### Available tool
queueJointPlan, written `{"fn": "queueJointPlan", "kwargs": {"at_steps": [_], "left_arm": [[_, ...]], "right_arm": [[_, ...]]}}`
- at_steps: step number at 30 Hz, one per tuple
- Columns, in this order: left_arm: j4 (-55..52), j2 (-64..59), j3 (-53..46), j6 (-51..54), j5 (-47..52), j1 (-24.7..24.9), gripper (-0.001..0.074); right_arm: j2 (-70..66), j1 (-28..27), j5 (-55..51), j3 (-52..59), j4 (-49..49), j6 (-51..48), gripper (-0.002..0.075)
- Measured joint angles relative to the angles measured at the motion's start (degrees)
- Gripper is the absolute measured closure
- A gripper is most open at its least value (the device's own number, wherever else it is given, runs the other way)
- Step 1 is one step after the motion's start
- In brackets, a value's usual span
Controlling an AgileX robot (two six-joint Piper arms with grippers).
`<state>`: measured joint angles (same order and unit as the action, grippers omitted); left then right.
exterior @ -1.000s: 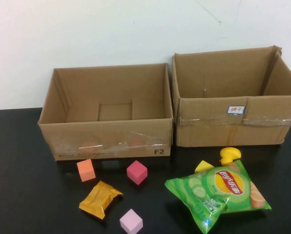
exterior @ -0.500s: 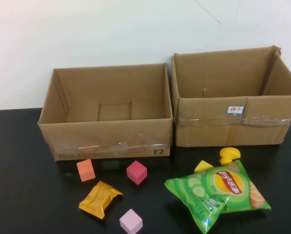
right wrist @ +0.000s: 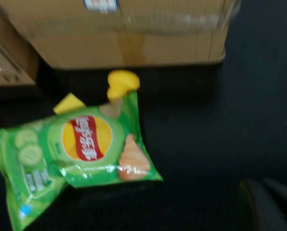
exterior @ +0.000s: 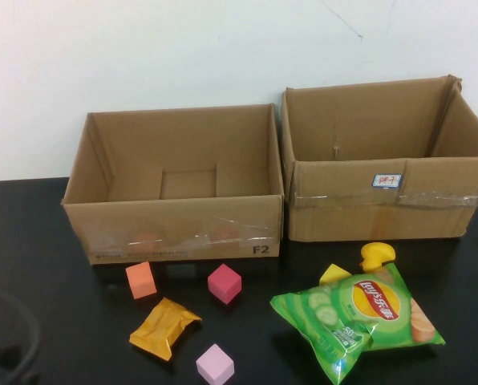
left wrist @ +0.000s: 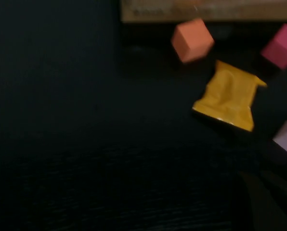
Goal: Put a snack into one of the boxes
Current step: Pick up the biscuit
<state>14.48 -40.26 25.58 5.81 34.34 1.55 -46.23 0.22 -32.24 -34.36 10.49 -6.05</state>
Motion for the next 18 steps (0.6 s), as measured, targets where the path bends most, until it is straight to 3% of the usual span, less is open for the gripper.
{"fn": "queueJointPlan", "kwargs": {"at_steps": [5,12,18], "left_arm": [[6.2,-11.8,5.6,11.7,1.2,0.0,0.0736],[9.3,-26.0,14.8,17.9,1.8,0.2,0.0736],[9.4,-37.3,20.2,18.7,1.5,6.9,0.0736]], "right_arm": [[-7.9,0.0,2.1,0.0,0.5,-0.3,0.0726],[-16.8,1.7,2.7,0.0,4.2,-7.0,0.0726],[-21.0,6.3,2.9,0.0,5.6,-11.5,0.0726]]}}
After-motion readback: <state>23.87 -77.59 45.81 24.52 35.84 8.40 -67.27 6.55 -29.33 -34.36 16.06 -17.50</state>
